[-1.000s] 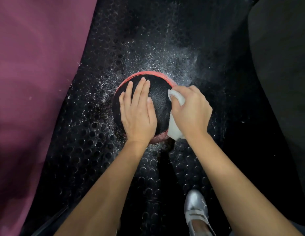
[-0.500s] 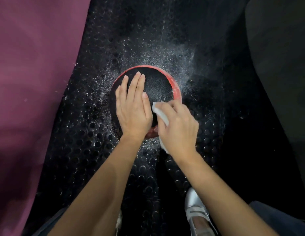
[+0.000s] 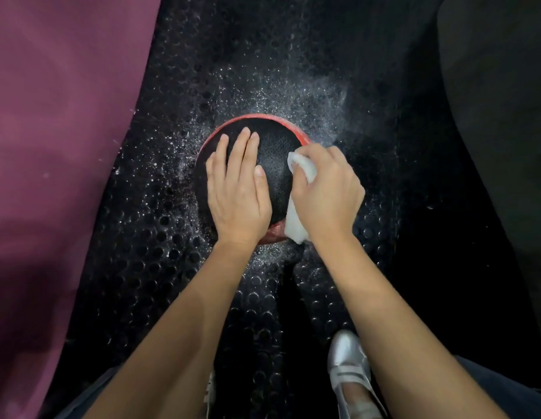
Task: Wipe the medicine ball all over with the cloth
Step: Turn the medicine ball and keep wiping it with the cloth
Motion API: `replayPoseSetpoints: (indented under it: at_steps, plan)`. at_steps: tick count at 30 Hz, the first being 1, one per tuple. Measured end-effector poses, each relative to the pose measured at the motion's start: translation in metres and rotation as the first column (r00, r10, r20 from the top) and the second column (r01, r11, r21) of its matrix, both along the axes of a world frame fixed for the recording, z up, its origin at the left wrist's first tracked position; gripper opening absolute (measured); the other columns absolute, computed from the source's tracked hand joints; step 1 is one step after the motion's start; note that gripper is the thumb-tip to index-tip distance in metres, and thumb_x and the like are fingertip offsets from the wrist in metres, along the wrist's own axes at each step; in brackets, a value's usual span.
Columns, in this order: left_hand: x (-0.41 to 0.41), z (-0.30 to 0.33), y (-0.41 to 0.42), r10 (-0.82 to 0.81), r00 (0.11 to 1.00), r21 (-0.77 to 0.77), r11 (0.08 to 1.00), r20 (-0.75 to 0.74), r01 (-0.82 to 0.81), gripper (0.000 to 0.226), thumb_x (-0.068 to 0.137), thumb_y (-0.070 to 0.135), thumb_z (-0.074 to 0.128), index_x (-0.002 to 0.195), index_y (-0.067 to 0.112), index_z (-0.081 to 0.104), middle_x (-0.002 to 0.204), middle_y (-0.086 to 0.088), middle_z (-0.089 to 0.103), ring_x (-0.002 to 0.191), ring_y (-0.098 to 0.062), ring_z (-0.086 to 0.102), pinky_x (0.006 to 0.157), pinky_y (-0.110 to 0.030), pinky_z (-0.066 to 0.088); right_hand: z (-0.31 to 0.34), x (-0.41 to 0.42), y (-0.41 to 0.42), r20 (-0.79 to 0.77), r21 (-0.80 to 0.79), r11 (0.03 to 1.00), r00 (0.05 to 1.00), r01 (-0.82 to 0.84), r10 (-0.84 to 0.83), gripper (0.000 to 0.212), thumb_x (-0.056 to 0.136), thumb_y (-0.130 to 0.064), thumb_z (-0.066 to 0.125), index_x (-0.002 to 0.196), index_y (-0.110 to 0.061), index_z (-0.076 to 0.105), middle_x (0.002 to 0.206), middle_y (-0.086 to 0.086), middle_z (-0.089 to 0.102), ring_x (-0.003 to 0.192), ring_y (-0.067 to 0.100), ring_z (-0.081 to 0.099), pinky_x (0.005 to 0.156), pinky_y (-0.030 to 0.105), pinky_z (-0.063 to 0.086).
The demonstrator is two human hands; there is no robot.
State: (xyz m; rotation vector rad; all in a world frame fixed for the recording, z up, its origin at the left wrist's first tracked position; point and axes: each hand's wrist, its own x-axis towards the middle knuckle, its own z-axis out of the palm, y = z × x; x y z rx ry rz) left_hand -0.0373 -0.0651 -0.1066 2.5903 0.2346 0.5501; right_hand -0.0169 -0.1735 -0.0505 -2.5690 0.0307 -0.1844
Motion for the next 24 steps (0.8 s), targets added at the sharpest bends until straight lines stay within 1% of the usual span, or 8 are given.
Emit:
replayPoseSetpoints:
  at_steps: [4,7,9,11,16,19,21,24]
  plan:
    - [0.002,0.002,-0.001,0.034,0.999,-0.038,0.999,-0.002,-0.034,0.049,0.099,0.021,0.025,0.141,0.009,0.048,0.148,-0.003,0.046,0.141,-0.027,0.034,0.116,-0.046,0.024,-0.002,-0.033,0.002,0.028,0.031,0.999,0.999,-0.041,0.04,0.014,0.085,-0.022,0.06,0.095,-0.028,0.069,0.087,-0.001,0.061,0.074,0.023,0.06,0.057,0.029,0.041]
    - [-0.005,0.0,0.002,0.005,1.0,-0.031,1.0,0.008,-0.005,0.049,0.099,0.021,0.024,0.142,0.008,0.046,0.148,-0.005,0.045,0.142,-0.028,0.032,0.117,-0.046,0.023,0.0,-0.034,-0.002,0.029,0.027,0.999,0.999,-0.03,0.029,0.014,0.084,-0.021,0.062,0.094,-0.027,0.069,0.085,-0.001,0.061,0.074,0.024,0.06,0.057,0.027,0.038]
    - [-0.007,-0.002,0.002,-0.012,1.0,-0.006,1.0,0.008,0.012,0.05,0.1,0.021,0.024,0.142,0.007,0.046,0.149,-0.006,0.045,0.142,-0.028,0.031,0.117,-0.045,0.022,0.001,-0.007,-0.006,-0.053,-0.011,1.0,0.999,0.004,-0.005,0.016,0.087,-0.022,0.058,0.1,-0.025,0.067,0.092,0.002,0.061,0.081,0.027,0.06,0.062,0.028,0.034]
    - [-0.005,-0.002,-0.001,0.021,1.0,-0.009,1.0,0.005,-0.021,0.05,0.099,0.022,0.025,0.142,0.008,0.046,0.149,-0.005,0.045,0.142,-0.027,0.032,0.116,-0.045,0.021,0.001,0.008,-0.009,-0.118,-0.043,0.999,0.993,0.001,-0.007,0.019,0.091,-0.025,0.053,0.105,-0.025,0.065,0.097,0.002,0.06,0.086,0.025,0.058,0.065,0.029,0.033]
    - [-0.001,0.002,-0.005,0.034,0.999,-0.031,0.999,0.001,-0.034,0.049,0.099,0.021,0.026,0.141,0.008,0.048,0.148,-0.004,0.046,0.141,-0.028,0.033,0.116,-0.048,0.025,0.001,-0.039,-0.005,-0.052,0.093,0.995,0.998,0.037,-0.032,0.013,0.089,-0.026,0.06,0.098,-0.026,0.07,0.09,-0.002,0.062,0.079,0.022,0.06,0.062,0.026,0.032]
    - [-0.004,-0.001,-0.002,0.004,1.0,-0.006,1.0,0.006,-0.004,0.049,0.099,0.022,0.025,0.141,0.008,0.047,0.148,-0.005,0.046,0.141,-0.029,0.033,0.116,-0.048,0.025,0.001,-0.009,-0.011,-0.133,0.039,0.995,0.987,0.097,-0.091,0.015,0.088,-0.024,0.057,0.097,-0.025,0.068,0.093,0.001,0.063,0.083,0.026,0.059,0.063,0.028,0.029]
    - [-0.006,-0.001,-0.004,0.009,1.0,0.006,1.0,0.004,-0.009,0.05,0.099,0.023,0.025,0.141,0.008,0.048,0.148,-0.005,0.046,0.141,-0.029,0.033,0.116,-0.046,0.023,0.003,0.02,-0.015,-0.213,-0.015,0.997,0.974,0.08,-0.082,0.016,0.088,-0.022,0.053,0.097,-0.026,0.066,0.095,-0.001,0.065,0.085,0.025,0.059,0.065,0.028,0.03]
    - [-0.002,0.001,-0.006,0.019,1.0,-0.001,1.0,-0.006,-0.019,0.05,0.098,0.022,0.026,0.14,0.009,0.048,0.148,-0.004,0.046,0.141,-0.028,0.034,0.116,-0.047,0.023,0.001,0.022,-0.017,-0.234,0.022,0.996,0.969,0.082,-0.075,0.015,0.089,-0.023,0.053,0.096,-0.028,0.066,0.095,-0.003,0.065,0.081,0.02,0.056,0.065,0.028,0.032]
